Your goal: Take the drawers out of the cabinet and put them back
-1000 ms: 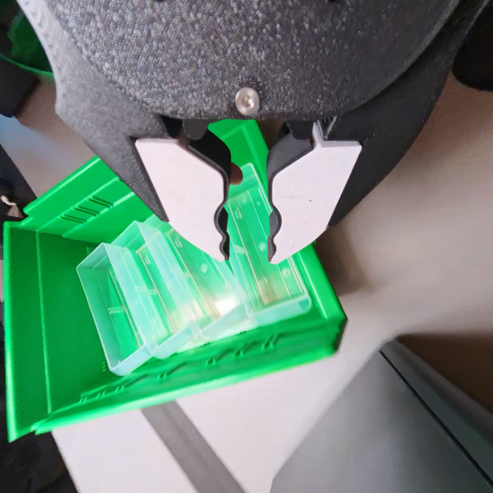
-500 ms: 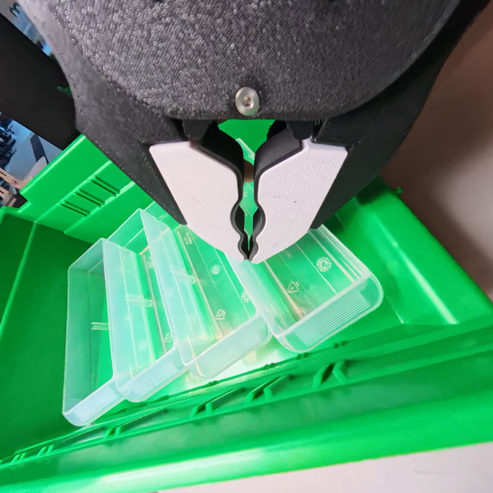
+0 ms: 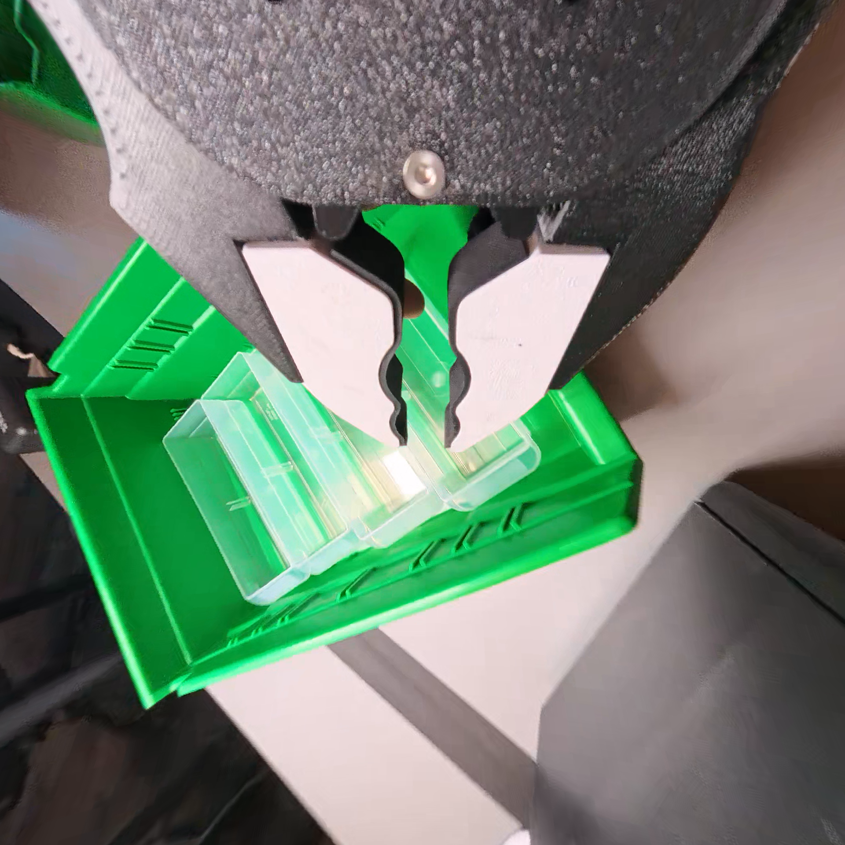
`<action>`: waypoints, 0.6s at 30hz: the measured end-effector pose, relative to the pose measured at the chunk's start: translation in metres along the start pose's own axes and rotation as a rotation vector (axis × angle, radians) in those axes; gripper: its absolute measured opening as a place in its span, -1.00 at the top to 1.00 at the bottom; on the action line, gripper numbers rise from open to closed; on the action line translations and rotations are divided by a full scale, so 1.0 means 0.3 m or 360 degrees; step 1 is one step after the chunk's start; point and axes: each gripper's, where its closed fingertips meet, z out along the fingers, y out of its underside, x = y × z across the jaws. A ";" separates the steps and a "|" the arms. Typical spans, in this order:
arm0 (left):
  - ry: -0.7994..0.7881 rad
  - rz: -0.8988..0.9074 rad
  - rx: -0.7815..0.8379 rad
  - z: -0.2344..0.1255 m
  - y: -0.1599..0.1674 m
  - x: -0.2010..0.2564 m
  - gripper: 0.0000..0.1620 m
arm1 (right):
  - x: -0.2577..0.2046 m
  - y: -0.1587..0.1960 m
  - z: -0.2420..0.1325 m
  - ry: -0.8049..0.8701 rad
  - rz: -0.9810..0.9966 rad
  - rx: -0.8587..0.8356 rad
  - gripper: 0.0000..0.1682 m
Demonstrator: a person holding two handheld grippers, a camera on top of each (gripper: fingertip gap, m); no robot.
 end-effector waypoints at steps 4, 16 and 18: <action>-0.0017 0.0012 -0.0004 0.000 0.001 0.000 1.00 | -0.030 -0.051 -0.101 0.0042 0.0120 0.0340 0.75; -0.0013 -0.0007 0.0014 -0.001 0.000 -0.001 1.00 | -0.258 -0.140 -0.221 0.0174 0.0166 0.1171 0.48; -0.0008 -0.0015 0.0020 -0.001 0.000 -0.001 1.00 | -0.258 -0.093 -0.161 0.0299 0.0009 0.0968 0.39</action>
